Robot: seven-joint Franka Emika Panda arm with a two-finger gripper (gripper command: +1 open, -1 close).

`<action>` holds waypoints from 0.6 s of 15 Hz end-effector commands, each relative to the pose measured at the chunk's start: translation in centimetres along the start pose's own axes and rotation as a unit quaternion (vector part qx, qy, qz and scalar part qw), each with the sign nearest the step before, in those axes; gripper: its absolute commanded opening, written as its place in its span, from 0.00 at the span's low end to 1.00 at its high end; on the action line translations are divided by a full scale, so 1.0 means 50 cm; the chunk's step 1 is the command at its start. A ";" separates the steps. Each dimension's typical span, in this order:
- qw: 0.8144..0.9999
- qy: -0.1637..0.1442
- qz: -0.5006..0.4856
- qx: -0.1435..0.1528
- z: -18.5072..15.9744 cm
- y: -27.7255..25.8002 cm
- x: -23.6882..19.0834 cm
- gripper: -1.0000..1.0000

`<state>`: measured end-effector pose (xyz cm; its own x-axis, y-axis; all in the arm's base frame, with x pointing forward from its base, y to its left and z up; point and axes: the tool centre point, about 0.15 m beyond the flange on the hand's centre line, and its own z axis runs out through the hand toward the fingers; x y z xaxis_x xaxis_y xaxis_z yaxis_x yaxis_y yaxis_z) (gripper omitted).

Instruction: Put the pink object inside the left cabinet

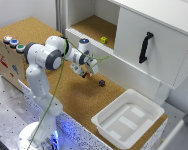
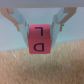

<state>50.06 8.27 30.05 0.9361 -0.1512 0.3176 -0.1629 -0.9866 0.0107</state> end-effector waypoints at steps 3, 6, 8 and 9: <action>0.995 0.066 -0.069 -0.009 -0.289 -0.106 0.113 0.00; 0.992 0.085 -0.087 0.014 -0.335 -0.157 0.183 0.00; 0.990 0.097 -0.101 0.013 -0.348 -0.190 0.237 0.00; 0.990 0.095 -0.105 0.013 -0.350 -0.202 0.260 0.00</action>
<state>52.49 14.33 46.30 0.8391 0.0138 0.5438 -0.0005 -0.9997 0.0262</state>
